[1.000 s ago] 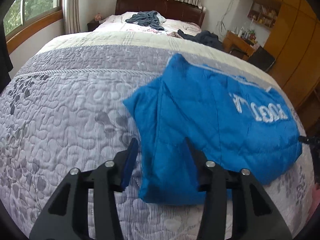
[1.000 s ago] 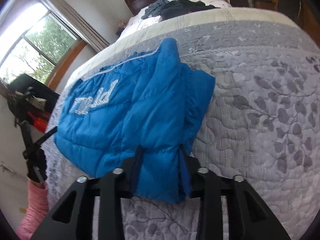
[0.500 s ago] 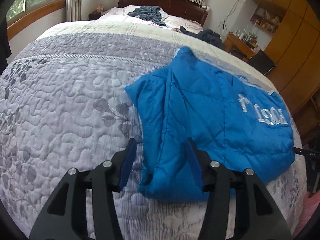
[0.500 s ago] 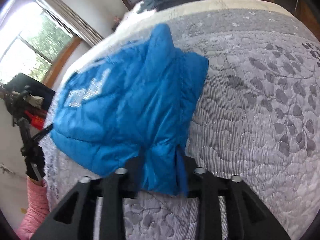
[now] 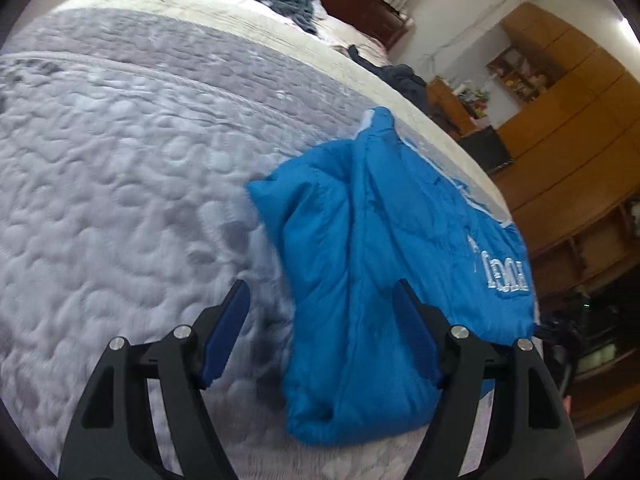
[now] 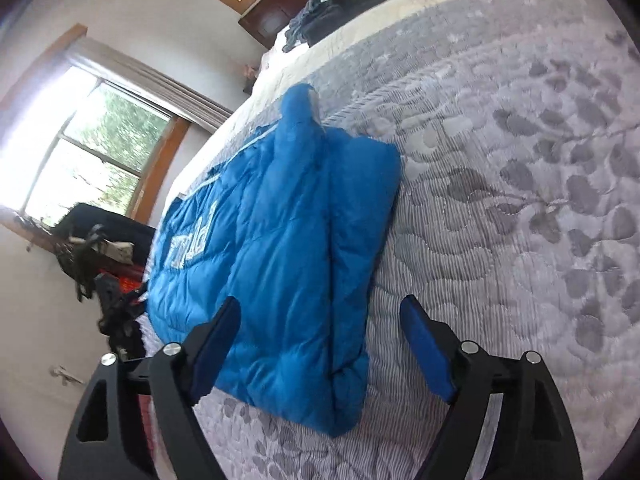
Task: Fold large clothes
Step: 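Grasp the folded jacket edge with both tools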
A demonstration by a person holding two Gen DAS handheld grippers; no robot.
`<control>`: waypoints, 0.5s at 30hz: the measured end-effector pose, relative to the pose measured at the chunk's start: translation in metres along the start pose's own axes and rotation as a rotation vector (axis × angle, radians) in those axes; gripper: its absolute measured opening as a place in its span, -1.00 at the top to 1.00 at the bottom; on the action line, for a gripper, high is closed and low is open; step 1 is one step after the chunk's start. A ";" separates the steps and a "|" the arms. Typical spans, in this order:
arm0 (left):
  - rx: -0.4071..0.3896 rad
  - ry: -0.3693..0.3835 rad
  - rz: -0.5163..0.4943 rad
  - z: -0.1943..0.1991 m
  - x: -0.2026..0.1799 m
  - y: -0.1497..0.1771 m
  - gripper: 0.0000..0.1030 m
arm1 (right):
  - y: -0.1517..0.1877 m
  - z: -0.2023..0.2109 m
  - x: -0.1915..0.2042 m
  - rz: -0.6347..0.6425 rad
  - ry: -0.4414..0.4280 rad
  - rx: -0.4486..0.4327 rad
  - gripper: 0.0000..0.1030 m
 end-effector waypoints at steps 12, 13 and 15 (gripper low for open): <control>0.045 0.126 0.028 -0.046 -0.018 -0.010 -0.44 | -0.012 -0.028 0.000 0.019 -0.095 0.001 -0.65; 0.047 0.120 0.020 -0.047 -0.021 -0.009 -0.43 | -0.012 -0.030 0.003 0.022 -0.099 0.004 -0.59; 0.047 0.102 0.010 -0.051 -0.026 -0.010 -0.36 | -0.010 -0.037 0.010 0.022 -0.122 0.020 -0.42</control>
Point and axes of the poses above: each gripper's, at about its wrist camera, not at the fingertips, and z roughly against the way its jaws point, x to its left, y to its underside, the point moved 7 cm from there along -z, roughly the way its jaws point, and after that the axes turned 8 degrees about y, right-handed, at the moved point
